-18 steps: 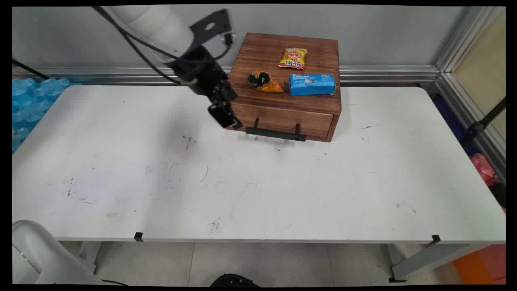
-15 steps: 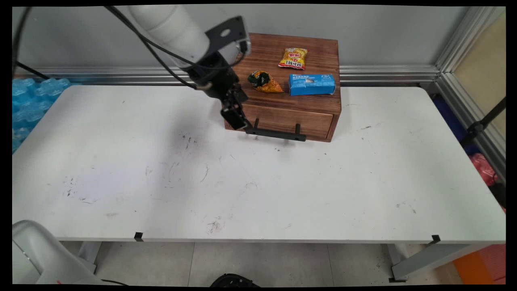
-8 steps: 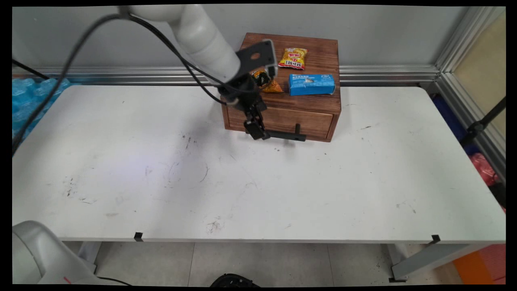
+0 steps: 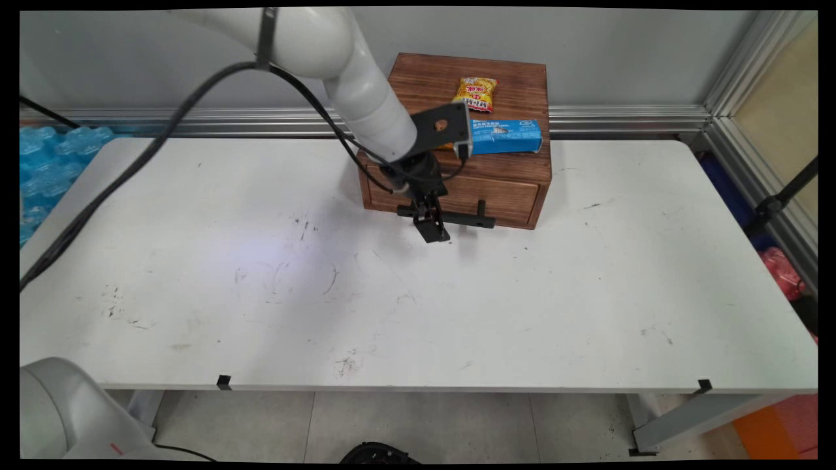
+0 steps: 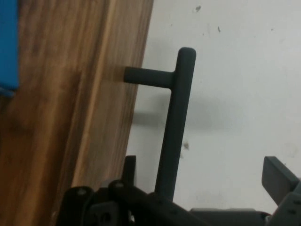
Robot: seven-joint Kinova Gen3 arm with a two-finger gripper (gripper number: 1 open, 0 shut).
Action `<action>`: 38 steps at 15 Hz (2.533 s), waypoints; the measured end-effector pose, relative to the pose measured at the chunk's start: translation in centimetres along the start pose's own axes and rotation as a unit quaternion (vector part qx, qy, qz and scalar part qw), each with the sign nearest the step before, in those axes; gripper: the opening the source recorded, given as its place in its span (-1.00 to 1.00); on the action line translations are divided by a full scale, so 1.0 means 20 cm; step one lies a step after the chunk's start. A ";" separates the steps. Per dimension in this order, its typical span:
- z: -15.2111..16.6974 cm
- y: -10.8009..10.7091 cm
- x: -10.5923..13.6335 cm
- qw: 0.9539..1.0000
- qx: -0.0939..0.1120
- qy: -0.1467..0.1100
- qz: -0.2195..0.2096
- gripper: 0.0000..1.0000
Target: Open the drawer
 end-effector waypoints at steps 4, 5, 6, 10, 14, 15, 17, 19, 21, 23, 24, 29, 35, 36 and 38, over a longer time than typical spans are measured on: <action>0.10 0.01 0.00 1.000 -0.004 -0.009 0.013 1.00; 0.13 0.01 0.00 1.000 -0.006 -0.012 0.016 1.00; 0.16 0.02 0.00 1.000 -0.008 -0.015 0.020 1.00; 0.24 0.03 -0.01 0.999 -0.012 -0.023 0.030 1.00; 0.30 0.03 -0.02 0.999 -0.013 -0.029 0.040 1.00; 0.32 0.04 -0.02 0.999 -0.013 -0.030 0.042 1.00; 0.33 0.04 -0.02 0.998 -0.015 -0.032 0.045 1.00; 0.34 0.05 -0.02 0.998 -0.017 -0.033 0.049 1.00; 0.34 0.07 -0.02 0.998 -0.020 -0.033 0.051 1.00; 0.33 0.09 -0.01 0.998 -0.025 -0.033 0.054 1.00; 0.33 0.10 -0.01 0.998 -0.026 -0.032 0.055 1.00; 0.27 0.18 -0.02 0.997 -0.040 -0.032 0.059 1.00; 0.23 0.31 -0.05 0.996 -0.062 -0.039 0.060 1.00; 0.22 0.34 -0.05 0.995 -0.066 -0.040 0.059 1.00; 0.21 0.39 -0.05 0.995 -0.072 -0.040 0.055 1.00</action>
